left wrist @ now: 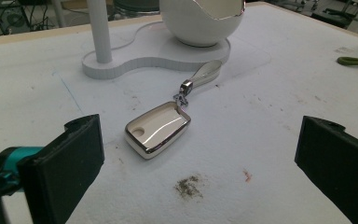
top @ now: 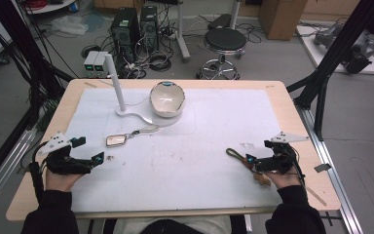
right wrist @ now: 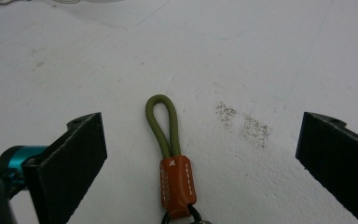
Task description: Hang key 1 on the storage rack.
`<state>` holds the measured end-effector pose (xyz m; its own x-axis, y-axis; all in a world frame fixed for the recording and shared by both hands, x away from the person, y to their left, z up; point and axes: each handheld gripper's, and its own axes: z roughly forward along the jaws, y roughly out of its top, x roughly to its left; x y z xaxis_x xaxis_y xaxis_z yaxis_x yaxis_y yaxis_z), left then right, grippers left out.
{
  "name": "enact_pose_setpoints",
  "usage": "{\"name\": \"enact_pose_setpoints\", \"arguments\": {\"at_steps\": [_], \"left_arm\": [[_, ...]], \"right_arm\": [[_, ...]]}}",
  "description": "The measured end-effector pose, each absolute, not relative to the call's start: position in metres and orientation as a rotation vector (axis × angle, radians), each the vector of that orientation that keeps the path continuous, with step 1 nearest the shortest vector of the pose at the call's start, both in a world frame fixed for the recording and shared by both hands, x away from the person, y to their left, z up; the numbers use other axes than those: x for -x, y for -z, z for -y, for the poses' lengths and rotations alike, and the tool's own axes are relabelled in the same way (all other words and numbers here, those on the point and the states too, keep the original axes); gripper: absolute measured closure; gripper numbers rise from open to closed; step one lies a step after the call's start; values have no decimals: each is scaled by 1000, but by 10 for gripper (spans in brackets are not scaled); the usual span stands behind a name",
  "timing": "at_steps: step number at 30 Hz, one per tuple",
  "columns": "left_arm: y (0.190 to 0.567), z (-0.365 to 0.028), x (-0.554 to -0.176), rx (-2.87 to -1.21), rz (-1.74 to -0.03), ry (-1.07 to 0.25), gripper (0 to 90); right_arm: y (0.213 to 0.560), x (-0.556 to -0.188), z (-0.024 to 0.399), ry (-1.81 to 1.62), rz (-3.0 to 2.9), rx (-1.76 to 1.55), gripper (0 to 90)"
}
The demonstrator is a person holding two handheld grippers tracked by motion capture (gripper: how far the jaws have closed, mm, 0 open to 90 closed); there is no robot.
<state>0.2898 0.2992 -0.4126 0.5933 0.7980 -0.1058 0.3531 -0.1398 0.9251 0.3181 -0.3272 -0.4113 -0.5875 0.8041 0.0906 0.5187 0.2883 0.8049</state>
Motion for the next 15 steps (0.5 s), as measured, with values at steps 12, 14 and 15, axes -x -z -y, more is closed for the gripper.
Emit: {"name": "enact_pose_setpoints", "arguments": {"at_steps": [12, 14, 15], "left_arm": [[413, -298, -290, -1744, -948, -528, 17], [413, -297, -290, -1745, -946, -527, 17], [413, -297, -290, -1746, -946, -527, 17]], "right_arm": [[418, -322, 317, -1099, -2320, -1179, 30], [420, -322, 316, -1092, -2346, -1172, 44], [420, -322, 316, -1092, -2346, -1172, 44]]}}
